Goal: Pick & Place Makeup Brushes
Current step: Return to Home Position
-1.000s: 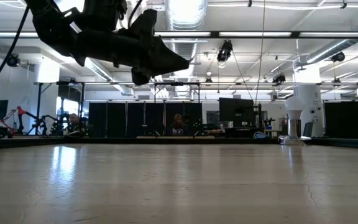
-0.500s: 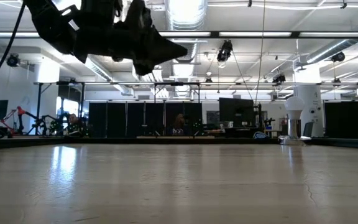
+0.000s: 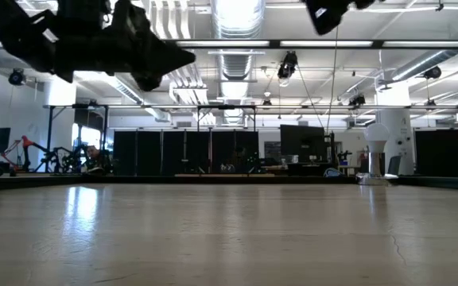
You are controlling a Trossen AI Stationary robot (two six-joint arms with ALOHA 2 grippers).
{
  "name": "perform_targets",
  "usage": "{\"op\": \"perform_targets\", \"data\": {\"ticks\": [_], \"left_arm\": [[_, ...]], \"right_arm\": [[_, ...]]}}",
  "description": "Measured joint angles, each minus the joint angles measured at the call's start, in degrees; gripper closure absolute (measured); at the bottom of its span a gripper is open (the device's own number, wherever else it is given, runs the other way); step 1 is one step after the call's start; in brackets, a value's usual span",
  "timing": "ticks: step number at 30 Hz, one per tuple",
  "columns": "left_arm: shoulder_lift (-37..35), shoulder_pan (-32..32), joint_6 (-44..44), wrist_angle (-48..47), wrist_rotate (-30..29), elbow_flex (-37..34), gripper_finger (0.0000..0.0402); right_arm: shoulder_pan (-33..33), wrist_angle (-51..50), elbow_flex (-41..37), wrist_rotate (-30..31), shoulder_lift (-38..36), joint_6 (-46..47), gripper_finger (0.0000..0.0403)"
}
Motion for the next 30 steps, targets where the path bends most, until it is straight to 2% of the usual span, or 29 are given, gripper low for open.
{"op": "perform_targets", "data": {"ticks": [4,8,12,16,21,23,26,30], "left_arm": [[-5.35,2.23,0.33,0.2,-0.36,-3.95,0.0401],[-10.66,4.68,0.94,0.47,-2.5,-7.37,0.0401],[-15.87,7.04,0.94,0.48,-3.01,-11.68,0.0401],[-21.06,8.47,-0.58,0.61,-3.01,-16.07,0.0401],[-27.52,8.81,-1.48,1.07,-3.84,-22.04,0.0401],[-30.37,8.85,-1.98,-2.94,-4.83,-21.89,0.0401],[-33.72,8.89,-1.91,-6.73,-5.65,-21.98,0.0402],[-38.08,8.89,-1.93,-11.66,-6.23,-22.0,0.0401]], "right_arm": [[-8.81,10.74,-3.05,-6.53,0.22,-7.36,0.0395],[-15.22,20.26,-6.24,-8.23,0.14,-11.92,0.0395],[-21.3,31.66,-11.28,-12.19,-0.02,-12.47,0.0395],[-26.25,38.2,-16.88,-12.51,0.0,-9.6,0.0395],[-29.34,45.72,-24.2,-13.68,-1.52,-7.15,0.0395],[-29.8,47.72,-27.1,-13.56,-3.4,-6.47,0.0395],[-29.87,49.91,-31.36,-13.17,-7.56,-4.95,0.0395],[-29.83,49.75,-36.85,-9.01,-15.19,-3.56,0.0395]]}}
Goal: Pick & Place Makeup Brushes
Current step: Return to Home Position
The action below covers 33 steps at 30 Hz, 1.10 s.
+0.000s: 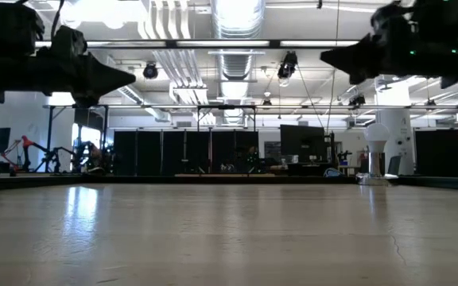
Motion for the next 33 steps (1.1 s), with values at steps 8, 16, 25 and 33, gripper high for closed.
{"op": "perform_targets", "data": {"ticks": [8,16,25,33], "left_arm": [[-7.19,-0.11,-1.45,-15.31,-2.25,0.0,0.0402],[-15.88,-0.18,-2.03,-28.04,-1.88,-0.04,0.0402],[-29.16,-0.2,-2.03,-37.52,-2.06,0.02,0.0402],[-29.28,-0.2,-1.48,-37.66,-3.39,-0.04,0.0402]], "right_arm": [[0.02,-7.14,-7.23,0.83,-14.69,1.46,0.0395],[0.04,-21.33,-9.62,0.1,-28.16,3.76,0.0395],[2.17,-38.16,-9.75,6.13,-44.0,5.77,0.0395],[10.83,-43.81,-9.75,21.49,-49.2,4.89,0.0395]]}}
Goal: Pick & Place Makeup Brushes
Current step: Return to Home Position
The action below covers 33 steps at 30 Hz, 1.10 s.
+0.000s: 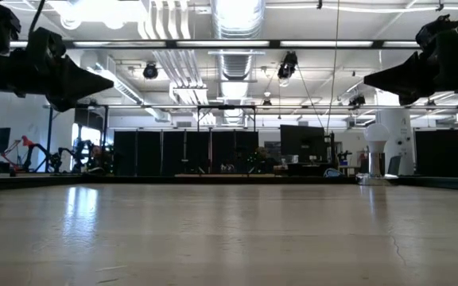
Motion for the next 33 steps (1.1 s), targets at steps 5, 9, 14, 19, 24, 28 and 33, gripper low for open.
{"op": "perform_targets", "data": {"ticks": [5,9,14,19,24,28,33], "left_arm": [[0.6,0.0,0.77,0.33,-2.58,-0.07,0.0401],[0.83,0.0,-0.97,0.38,-2.52,-0.07,0.0401],[0.81,0.0,-3.48,1.26,-2.68,-0.09,0.0401],[0.81,0.0,-3.51,1.44,-2.82,-0.09,0.0401],[0.81,0.0,-3.52,1.56,-2.87,-0.09,0.0401],[0.81,0.0,-3.54,1.64,-2.85,-0.11,0.0401],[0.81,0.0,-3.54,1.67,-2.78,-0.11,0.0401]], "right_arm": [[1.63,0.28,0.0,1.42,1.03,1.26,0.0394],[1.61,0.32,0.0,1.25,1.85,6.19,0.0394],[1.61,0.32,0.0,1.21,3.05,5.34,0.0394],[1.61,0.32,0.0,1.21,3.51,5.51,0.0394],[1.61,0.32,0.0,1.19,3.53,5.5,0.0394],[1.61,0.32,0.0,1.18,3.52,5.5,0.0394],[1.61,0.32,0.0,1.18,3.53,5.49,0.0394]]}}
